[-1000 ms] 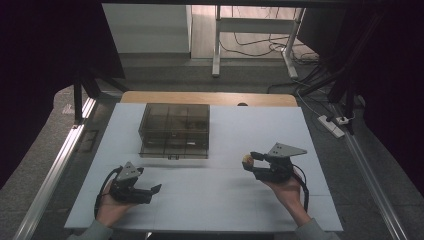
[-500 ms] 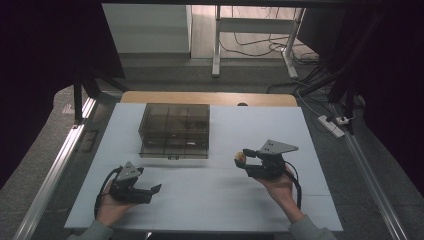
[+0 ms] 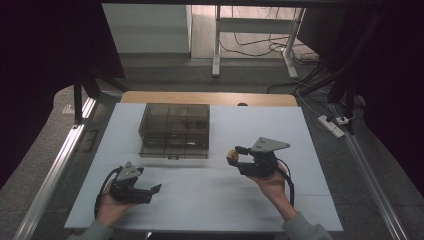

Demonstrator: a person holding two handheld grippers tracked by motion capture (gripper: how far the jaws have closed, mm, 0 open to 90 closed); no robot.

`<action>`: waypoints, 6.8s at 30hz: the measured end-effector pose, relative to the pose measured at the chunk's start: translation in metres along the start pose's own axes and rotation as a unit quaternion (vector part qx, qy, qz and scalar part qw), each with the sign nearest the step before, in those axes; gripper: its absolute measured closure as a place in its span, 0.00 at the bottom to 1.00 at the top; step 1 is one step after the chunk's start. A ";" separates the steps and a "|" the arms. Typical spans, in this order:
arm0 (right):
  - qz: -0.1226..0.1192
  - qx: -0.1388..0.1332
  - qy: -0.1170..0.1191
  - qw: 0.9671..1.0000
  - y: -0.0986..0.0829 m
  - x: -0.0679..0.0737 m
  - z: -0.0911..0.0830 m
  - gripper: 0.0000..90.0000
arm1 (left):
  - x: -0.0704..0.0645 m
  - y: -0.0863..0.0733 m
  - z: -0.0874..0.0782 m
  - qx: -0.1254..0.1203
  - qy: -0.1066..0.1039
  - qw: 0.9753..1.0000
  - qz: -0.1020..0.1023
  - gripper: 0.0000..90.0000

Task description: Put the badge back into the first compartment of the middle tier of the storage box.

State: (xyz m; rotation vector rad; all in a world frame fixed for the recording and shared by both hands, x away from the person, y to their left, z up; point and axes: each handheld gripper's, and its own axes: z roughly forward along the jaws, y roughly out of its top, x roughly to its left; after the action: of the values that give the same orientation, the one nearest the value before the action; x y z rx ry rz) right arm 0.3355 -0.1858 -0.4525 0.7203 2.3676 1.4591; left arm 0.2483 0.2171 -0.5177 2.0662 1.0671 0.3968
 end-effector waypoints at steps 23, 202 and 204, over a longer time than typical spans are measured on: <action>-0.013 -0.005 0.015 1.000 0.012 0.011 0.020 0.52 | 0.000 0.000 0.000 -0.002 -0.001 1.000 0.000 0.12; -0.051 0.017 0.071 0.996 0.078 0.059 0.171 0.40 | 0.001 0.001 0.001 -0.002 -0.006 1.000 0.004 0.12; -0.052 0.017 0.068 0.996 0.076 0.057 0.165 0.40 | 0.001 0.001 0.001 -0.002 -0.005 1.000 0.004 0.12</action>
State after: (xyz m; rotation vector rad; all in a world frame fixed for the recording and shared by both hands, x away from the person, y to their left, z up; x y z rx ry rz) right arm 0.3854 -0.0018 -0.4589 0.5109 2.4961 1.4716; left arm 0.2500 0.2171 -0.5176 2.0671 1.0519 0.3918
